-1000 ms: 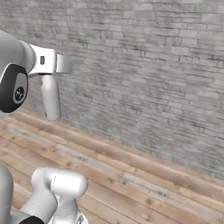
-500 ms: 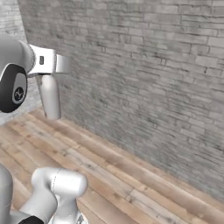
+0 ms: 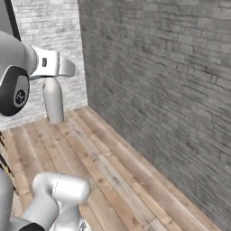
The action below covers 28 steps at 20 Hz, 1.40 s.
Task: Get the candle and the liquor from the cabinet and move them to the dining counter.
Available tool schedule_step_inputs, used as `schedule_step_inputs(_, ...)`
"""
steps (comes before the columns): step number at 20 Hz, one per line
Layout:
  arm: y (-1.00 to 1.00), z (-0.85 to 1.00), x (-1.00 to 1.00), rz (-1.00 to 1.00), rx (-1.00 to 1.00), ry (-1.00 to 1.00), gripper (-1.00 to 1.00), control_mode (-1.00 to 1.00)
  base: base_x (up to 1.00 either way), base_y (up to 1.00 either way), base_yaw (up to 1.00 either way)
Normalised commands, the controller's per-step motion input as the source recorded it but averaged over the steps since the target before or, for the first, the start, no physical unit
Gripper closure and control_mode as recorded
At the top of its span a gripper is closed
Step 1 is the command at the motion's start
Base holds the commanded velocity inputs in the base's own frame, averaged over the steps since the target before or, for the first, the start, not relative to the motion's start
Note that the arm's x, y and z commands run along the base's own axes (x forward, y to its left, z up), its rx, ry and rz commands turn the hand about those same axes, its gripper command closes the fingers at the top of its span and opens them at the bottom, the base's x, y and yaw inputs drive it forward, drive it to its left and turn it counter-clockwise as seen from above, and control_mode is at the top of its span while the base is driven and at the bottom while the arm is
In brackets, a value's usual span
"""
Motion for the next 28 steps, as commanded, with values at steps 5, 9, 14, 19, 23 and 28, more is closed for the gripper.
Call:
schedule_step_inputs(5,0.0,0.0,0.0,0.0,0.0,0.0,1.0,1.0,0.09,-0.47,0.7)
schedule_step_inputs(9,0.0,0.0,0.0,0.0,0.0,0.0,1.0,1.0,0.12,-0.48,0.71)
schedule_step_inputs(14,0.0,0.0,0.0,0.0,0.0,0.0,1.0,1.0,0.13,-0.47,0.74)
schedule_step_inputs(19,0.0,0.0,0.0,0.0,0.0,0.0,1.0,1.0,0.3,-0.43,0.74)
schedule_step_inputs(23,0.0,0.0,0.0,0.0,0.0,0.0,1.0,1.0,0.48,-0.52,0.68)
schedule_step_inputs(28,0.0,0.0,0.0,0.0,0.0,0.0,1.0,1.0,0.5,-0.58,0.66)
